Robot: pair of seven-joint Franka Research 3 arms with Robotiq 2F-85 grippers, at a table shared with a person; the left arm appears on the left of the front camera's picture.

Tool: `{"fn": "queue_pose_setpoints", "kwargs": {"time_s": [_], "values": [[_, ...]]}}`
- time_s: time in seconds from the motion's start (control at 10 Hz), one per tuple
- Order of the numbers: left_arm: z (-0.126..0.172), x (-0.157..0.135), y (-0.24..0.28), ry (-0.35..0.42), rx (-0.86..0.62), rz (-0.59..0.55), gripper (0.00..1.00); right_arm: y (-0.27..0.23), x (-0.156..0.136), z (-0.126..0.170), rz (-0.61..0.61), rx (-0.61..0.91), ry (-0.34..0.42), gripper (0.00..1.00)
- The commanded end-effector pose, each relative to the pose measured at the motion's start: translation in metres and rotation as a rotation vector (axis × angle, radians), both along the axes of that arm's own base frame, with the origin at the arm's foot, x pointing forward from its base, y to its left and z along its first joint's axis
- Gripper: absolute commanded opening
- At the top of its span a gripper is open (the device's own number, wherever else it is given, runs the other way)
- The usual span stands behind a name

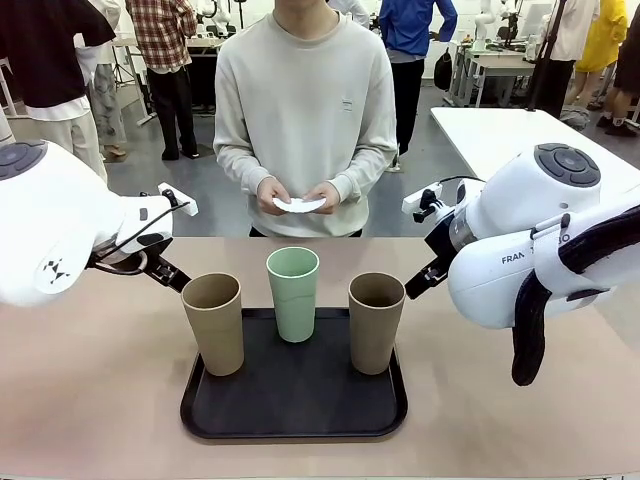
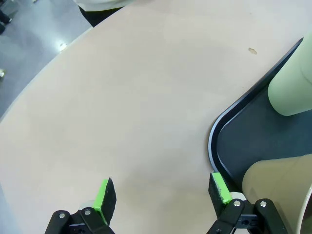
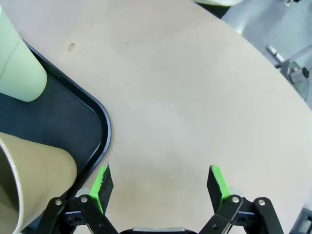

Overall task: Place coasters on the table and set cups on them.
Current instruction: Pick up one Reusable plastic cup and place it on a coaster set by the human.

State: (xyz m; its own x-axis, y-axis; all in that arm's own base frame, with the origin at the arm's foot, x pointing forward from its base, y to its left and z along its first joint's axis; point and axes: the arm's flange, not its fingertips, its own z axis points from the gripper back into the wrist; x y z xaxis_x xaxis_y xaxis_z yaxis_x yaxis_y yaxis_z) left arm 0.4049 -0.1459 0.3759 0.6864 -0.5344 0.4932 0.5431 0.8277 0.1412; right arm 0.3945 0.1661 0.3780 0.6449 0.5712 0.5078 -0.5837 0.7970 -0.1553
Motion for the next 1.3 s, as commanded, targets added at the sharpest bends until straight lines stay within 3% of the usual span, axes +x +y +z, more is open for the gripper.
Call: {"fn": "queue_pose_setpoints", "kwargs": {"time_s": [0.0,0.2,0.4,0.5,0.6,0.7,0.8,0.9,1.0,1.1,1.2], "values": [[0.050,-0.012,0.015,-0.066,0.092,0.018,1.00,-0.002,-0.024,0.035,-0.011,-0.038,-0.018,1.00],[0.090,-0.048,0.047,0.002,0.096,0.025,1.00,-0.023,-0.066,0.075,-0.037,-0.019,0.061,1.00],[0.103,-0.098,0.061,0.153,0.052,-0.108,1.00,-0.043,-0.124,0.096,-0.052,-0.116,0.214,1.00],[0.103,-0.137,0.066,0.204,0.032,-0.153,1.00,-0.051,-0.167,0.094,-0.059,-0.181,0.260,1.00],[0.098,-0.156,0.066,0.218,0.020,-0.138,1.00,-0.056,-0.188,0.078,-0.074,-0.242,0.318,1.00],[0.092,-0.160,0.064,0.154,0.052,-0.049,1.00,-0.062,-0.183,0.063,-0.097,-0.334,0.302,1.00],[0.131,-0.098,0.048,0.194,0.037,-0.134,1.00,-0.037,-0.123,0.121,-0.059,-0.167,0.268,1.00],[0.142,-0.113,0.050,0.201,0.038,-0.128,1.00,-0.041,-0.144,0.124,-0.078,-0.241,0.311,1.00],[0.137,-0.097,0.074,0.198,-0.256,-0.181,1.00,-0.073,-0.120,0.118,-0.033,0.136,0.361,1.00],[0.136,-0.102,0.108,0.172,-0.631,-0.227,1.00,-0.133,-0.125,0.126,0.035,0.560,0.372,1.00],[0.143,-0.101,0.144,0.147,-0.881,-0.262,1.00,-0.191,-0.132,0.123,0.008,0.869,0.382,1.00]]}}
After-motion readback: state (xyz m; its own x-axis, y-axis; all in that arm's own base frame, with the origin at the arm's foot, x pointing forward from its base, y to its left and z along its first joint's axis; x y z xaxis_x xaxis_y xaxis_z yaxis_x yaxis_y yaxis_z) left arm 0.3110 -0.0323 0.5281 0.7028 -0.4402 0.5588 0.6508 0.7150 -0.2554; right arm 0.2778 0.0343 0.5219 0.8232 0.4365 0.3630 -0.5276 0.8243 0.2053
